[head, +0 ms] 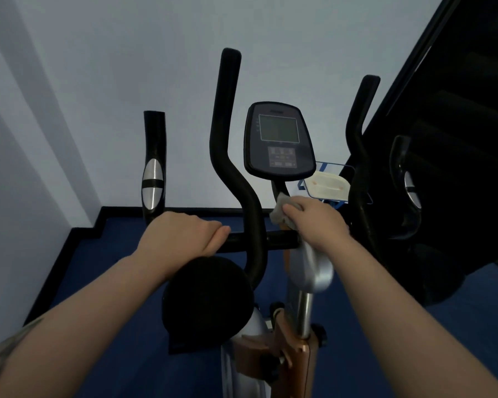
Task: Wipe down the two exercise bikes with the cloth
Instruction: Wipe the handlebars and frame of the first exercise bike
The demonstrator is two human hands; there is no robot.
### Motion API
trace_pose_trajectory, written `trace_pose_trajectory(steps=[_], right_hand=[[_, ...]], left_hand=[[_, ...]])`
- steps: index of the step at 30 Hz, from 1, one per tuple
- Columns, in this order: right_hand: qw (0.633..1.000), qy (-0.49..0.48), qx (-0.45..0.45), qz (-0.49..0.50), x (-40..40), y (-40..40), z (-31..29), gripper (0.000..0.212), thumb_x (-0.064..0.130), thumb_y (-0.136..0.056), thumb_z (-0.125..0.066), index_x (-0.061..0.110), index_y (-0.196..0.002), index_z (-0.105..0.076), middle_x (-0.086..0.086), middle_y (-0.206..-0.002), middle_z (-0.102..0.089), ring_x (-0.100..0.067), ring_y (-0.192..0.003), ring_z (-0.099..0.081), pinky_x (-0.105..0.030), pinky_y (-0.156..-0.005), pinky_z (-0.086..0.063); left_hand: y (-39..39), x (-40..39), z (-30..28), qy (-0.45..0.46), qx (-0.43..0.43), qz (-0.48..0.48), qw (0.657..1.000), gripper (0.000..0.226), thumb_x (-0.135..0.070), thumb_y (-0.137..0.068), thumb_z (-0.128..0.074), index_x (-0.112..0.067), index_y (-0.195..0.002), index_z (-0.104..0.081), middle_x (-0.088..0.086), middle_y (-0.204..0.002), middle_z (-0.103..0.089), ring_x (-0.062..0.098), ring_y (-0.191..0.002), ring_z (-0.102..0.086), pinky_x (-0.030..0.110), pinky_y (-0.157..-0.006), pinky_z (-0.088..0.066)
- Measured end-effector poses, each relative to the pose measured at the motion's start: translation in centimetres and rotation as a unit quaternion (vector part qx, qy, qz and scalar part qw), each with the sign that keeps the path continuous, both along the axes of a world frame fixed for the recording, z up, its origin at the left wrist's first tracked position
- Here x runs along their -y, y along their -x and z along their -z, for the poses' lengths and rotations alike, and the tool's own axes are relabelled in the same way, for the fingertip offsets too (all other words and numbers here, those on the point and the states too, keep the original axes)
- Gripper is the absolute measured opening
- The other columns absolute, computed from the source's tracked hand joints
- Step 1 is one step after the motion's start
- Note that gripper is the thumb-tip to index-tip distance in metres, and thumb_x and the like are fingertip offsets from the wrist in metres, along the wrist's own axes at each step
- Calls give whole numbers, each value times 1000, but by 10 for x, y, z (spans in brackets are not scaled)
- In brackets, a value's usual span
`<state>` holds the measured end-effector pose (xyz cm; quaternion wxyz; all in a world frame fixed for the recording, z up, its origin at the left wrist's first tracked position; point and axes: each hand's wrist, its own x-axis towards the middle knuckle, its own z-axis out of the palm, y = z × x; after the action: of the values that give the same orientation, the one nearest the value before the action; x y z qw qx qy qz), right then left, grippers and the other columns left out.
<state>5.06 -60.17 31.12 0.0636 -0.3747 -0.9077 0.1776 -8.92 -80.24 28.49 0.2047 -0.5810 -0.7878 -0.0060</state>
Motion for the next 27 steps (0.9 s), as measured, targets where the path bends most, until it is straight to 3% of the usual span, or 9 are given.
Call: trace_pose_trajectory(steps=[5, 8, 12, 14, 16, 18, 23, 25, 27], right_hand=[[981, -112, -151, -55, 21, -54, 24, 36, 42, -100, -42, 26, -127, -58, 11, -124, -54, -11, -110, -49, -27, -80, -36], [998, -32, -62, 2, -3, -17, 15, 31, 39, -99, -42, 21, -108, -64, -1, -111, -62, -18, -95, -55, -33, -71, -39], [998, 17, 62, -20, -12, 14, -4, 34, 33, -100, -41, 10, -112, -63, -11, -113, -64, -29, -99, -57, -35, -77, -44], [999, -45, 2, -12, 1, -4, 7, 32, 34, -99, -41, 13, -108, -63, -7, -109, -63, -23, -91, -53, -33, -69, -37], [984, -158, -86, -18, 26, -33, 24, 30, 35, -98, -43, 16, -111, -62, -1, -111, -61, -19, -99, -51, -31, -74, -38], [974, -188, -122, -16, 34, -43, 32, 32, 35, -99, -43, 15, -115, -62, -1, -116, -59, -20, -109, -51, -31, -81, -39], [999, -14, 2, 38, -2, 4, 3, 34, 36, -99, -37, 17, -107, -65, -7, -105, -63, -20, -88, -51, -32, -68, -34], [997, -39, -57, 34, 2, -3, 10, 30, 34, -99, -40, 18, -102, -65, -3, -101, -63, -21, -95, -57, -31, -70, -36], [970, -146, -192, 36, 31, -32, 37, 29, 31, -100, -43, 18, -113, -65, 0, -117, -61, -19, -114, -54, -26, -86, -40]], left_hand=[[0, -3, -1, -47, -5, -6, 999, 39, -40, -94, -27, -26, -59, -37, -11, -49, -3, 18, -30, -36, 21, -43, -6], [2, -3, 4, -33, 14, -5, 999, 41, -45, -96, -21, -28, -60, -32, -10, -44, -15, 16, -35, -35, 23, -42, -9], [2, -4, 8, -53, 26, -14, 998, 50, -53, -94, -9, -30, -61, -39, -10, -44, -25, 16, -42, -48, 26, -43, -17], [3, -4, 6, -33, 19, -10, 999, 48, -53, -94, -17, -30, -62, -44, -10, -43, -19, 16, -39, -45, 24, -41, -16], [2, -3, 3, -11, 12, 14, 1000, 36, -45, -90, -44, -27, -59, -44, -12, -47, -6, 16, -30, -34, 19, -36, -18], [4, -3, 3, -36, 19, 11, 999, 38, -41, -90, -44, -27, -55, -39, -13, -49, 0, 16, -29, -25, 18, -35, -19], [2, -3, 6, -38, 54, -3, 998, 46, -49, -97, -20, -27, -64, -44, -9, -47, -29, 19, -46, -50, 27, -45, -27], [4, -3, 8, -37, 65, -2, 997, 48, -52, -95, -16, -27, -68, -47, -7, -52, -44, 20, -53, -57, 29, -49, -30], [4, -3, 10, -48, 26, 17, 998, 47, -47, -97, -24, -26, -64, -50, -5, -49, -50, 19, -45, -56, 26, -43, -35]])
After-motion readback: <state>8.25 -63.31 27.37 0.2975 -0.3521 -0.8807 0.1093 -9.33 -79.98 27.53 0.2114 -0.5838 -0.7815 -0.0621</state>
